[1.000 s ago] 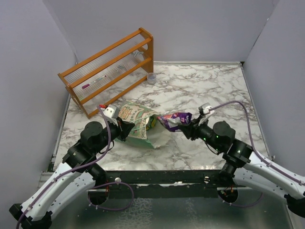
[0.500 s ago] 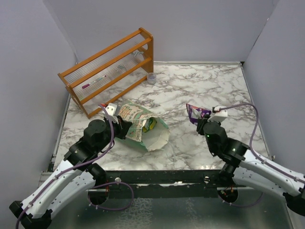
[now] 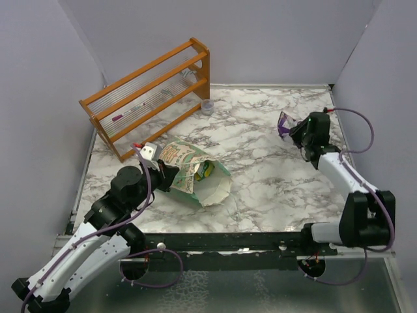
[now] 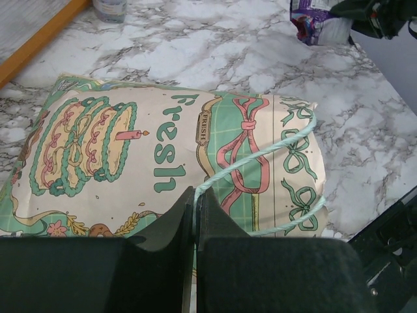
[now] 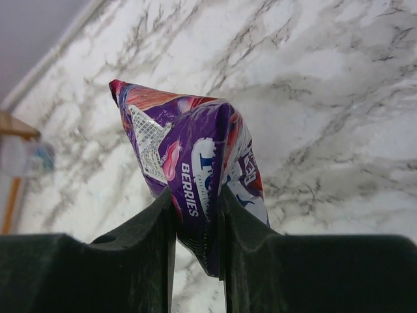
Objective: Take the snacks out of the paper bag
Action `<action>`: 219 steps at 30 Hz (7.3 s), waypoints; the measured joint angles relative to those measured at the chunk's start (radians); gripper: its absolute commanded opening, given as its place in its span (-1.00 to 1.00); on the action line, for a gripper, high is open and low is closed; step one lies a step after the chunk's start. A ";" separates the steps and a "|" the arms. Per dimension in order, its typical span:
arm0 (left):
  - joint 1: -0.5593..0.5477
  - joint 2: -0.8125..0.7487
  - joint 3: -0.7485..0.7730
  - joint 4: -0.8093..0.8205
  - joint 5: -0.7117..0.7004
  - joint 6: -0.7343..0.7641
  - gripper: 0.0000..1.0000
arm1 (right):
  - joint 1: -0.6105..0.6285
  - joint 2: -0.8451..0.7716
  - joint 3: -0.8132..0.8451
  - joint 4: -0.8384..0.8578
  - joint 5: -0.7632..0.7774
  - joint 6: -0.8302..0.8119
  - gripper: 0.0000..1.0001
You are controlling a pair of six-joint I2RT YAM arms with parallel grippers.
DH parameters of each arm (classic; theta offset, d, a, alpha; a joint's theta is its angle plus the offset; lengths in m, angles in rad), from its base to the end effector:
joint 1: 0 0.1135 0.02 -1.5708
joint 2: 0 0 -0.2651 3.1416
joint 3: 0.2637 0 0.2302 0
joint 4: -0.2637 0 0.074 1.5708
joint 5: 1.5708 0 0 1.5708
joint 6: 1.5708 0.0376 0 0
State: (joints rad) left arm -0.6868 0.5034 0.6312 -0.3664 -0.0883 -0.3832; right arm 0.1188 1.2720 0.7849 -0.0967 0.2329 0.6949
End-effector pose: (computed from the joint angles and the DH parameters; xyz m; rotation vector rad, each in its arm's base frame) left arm 0.0863 -0.0665 0.3029 0.2175 1.8486 -0.6747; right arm 0.2579 0.0220 0.2549 0.7374 2.0146 0.2257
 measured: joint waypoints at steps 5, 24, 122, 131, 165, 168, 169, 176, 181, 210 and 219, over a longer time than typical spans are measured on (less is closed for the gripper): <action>-0.003 -0.034 0.000 -0.002 0.000 -0.001 -1.00 | -0.201 0.222 0.119 0.089 -0.209 0.170 -0.54; -0.003 -0.072 0.000 -0.002 0.031 -0.001 -1.00 | -0.402 0.781 0.454 0.314 -0.246 0.345 0.96; -0.022 -0.062 0.035 -0.059 0.010 -0.008 -1.00 | 1.032 0.555 -0.303 1.449 -0.070 -0.725 -0.97; -0.023 -0.100 0.035 -0.063 -0.011 -0.009 -1.00 | 1.032 0.262 -0.414 1.264 -0.164 -0.600 -0.97; -0.025 -0.103 0.159 -0.043 -0.222 -0.190 -1.00 | 1.032 -0.213 -0.157 0.478 -0.005 -0.493 -0.97; -0.025 -0.084 0.158 -0.047 -0.243 -0.200 -1.00 | 1.032 -0.275 -0.135 0.401 -0.005 -0.490 -0.97; -0.025 -0.078 0.155 -0.048 -0.246 -0.202 -1.00 | 1.032 -0.298 -0.127 0.377 -0.002 -0.489 -0.97; -0.025 -0.074 0.100 -0.054 -0.255 -0.201 -1.00 | 1.032 -0.509 -0.086 0.169 0.106 -0.486 -0.97; -0.025 -0.084 0.091 -0.056 -0.253 -0.177 -1.00 | 1.032 -0.585 -0.067 0.062 0.286 -0.494 -0.97; -0.025 -0.226 0.016 -0.054 -0.235 -0.094 -1.00 | -0.260 0.170 -0.013 0.279 -0.113 -0.238 -0.97; -0.025 -0.224 0.013 -0.054 -0.234 -0.093 -1.00 | -0.373 0.352 0.003 0.339 -0.237 -0.227 -0.97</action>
State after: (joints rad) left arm -0.7120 0.2798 0.6441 -0.4206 -0.3225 -0.4759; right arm -0.2539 1.6241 0.7883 0.2424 -0.0044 0.4683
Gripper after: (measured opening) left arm 0.029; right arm 0.017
